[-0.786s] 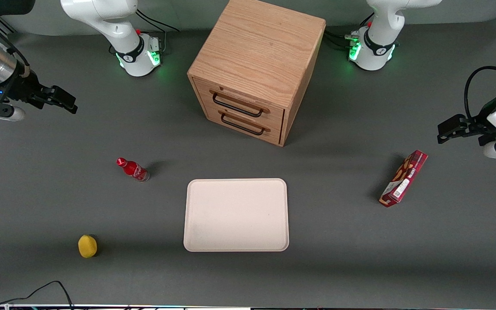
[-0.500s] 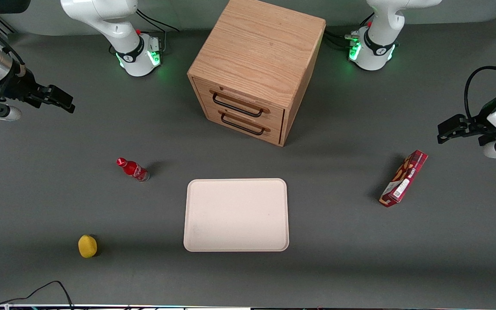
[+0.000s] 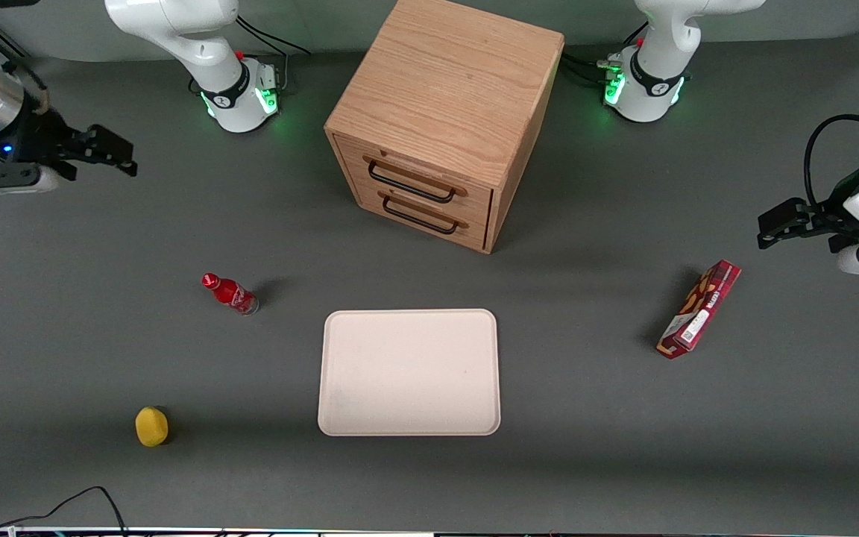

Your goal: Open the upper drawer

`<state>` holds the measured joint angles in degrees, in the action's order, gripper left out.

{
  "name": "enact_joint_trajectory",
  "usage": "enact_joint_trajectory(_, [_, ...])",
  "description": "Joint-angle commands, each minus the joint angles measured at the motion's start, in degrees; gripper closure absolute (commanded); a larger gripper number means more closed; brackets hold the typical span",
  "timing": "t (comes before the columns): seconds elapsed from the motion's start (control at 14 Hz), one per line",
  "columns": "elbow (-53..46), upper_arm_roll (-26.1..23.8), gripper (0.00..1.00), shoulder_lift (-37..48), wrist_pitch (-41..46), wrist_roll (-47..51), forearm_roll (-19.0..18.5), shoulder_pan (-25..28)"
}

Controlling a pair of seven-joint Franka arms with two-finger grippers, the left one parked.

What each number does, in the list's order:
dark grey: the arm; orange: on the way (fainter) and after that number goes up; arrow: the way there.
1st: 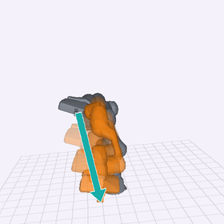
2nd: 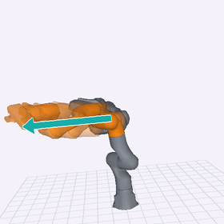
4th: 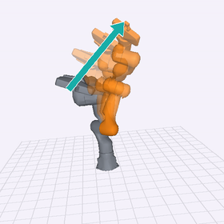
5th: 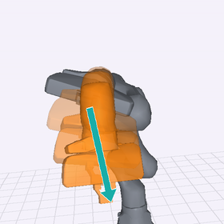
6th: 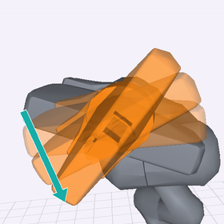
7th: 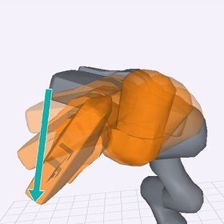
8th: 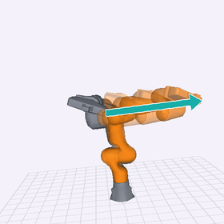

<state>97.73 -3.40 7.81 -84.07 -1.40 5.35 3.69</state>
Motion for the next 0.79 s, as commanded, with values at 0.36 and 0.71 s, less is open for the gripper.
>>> enact_joint_trajectory(0.36, [-15.7,-17.6,0.00,-18.9,-0.1,-22.3,10.4,0.4])
enact_joint_trajectory(0.71, [-15.3,-26.5,0.00,-28.4,-9.9,-17.9,9.8,1.7])
